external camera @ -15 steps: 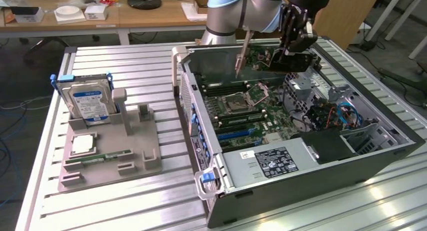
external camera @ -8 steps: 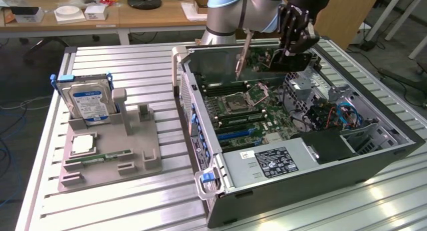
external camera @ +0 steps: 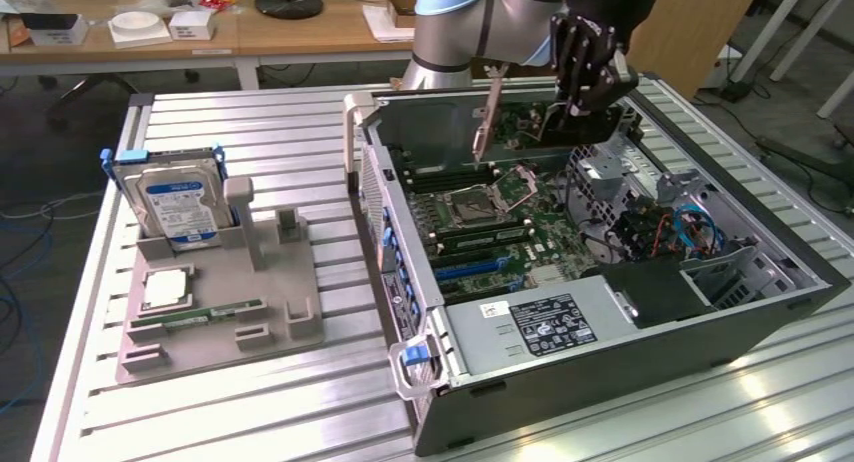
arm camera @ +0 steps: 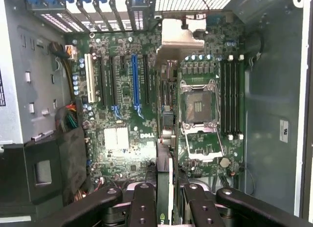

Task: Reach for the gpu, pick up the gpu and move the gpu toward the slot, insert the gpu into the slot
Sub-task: 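Insert the gpu into the slot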

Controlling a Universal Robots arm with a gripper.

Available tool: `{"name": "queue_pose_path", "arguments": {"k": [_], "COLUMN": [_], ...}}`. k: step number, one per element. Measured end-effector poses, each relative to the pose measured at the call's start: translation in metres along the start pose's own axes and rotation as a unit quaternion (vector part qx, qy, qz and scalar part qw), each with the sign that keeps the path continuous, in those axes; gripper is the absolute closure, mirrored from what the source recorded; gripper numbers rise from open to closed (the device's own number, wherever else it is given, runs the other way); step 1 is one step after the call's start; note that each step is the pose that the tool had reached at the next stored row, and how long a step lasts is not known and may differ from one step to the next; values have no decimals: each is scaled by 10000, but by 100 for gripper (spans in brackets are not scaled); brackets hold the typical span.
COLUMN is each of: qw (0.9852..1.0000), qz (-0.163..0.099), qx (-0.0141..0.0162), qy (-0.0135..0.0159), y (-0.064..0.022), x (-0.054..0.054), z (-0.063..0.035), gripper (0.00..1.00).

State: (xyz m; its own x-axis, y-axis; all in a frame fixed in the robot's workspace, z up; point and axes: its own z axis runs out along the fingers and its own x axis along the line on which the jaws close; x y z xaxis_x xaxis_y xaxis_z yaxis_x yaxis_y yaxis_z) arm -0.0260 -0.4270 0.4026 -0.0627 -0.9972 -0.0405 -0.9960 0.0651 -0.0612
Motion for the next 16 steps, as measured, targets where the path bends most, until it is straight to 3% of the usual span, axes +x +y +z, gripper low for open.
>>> {"name": "queue_pose_path", "arguments": {"k": [3, 12, 16], "qw": [10000, 10000, 10000], "qz": [-1, -1, -1], "qx": [20, 1, 1], "qy": [2, 17, 21], "y": [39, 74, 156], "x": [10, 27, 35], "z": [35, 132, 143], "gripper": [74, 74, 74]}}
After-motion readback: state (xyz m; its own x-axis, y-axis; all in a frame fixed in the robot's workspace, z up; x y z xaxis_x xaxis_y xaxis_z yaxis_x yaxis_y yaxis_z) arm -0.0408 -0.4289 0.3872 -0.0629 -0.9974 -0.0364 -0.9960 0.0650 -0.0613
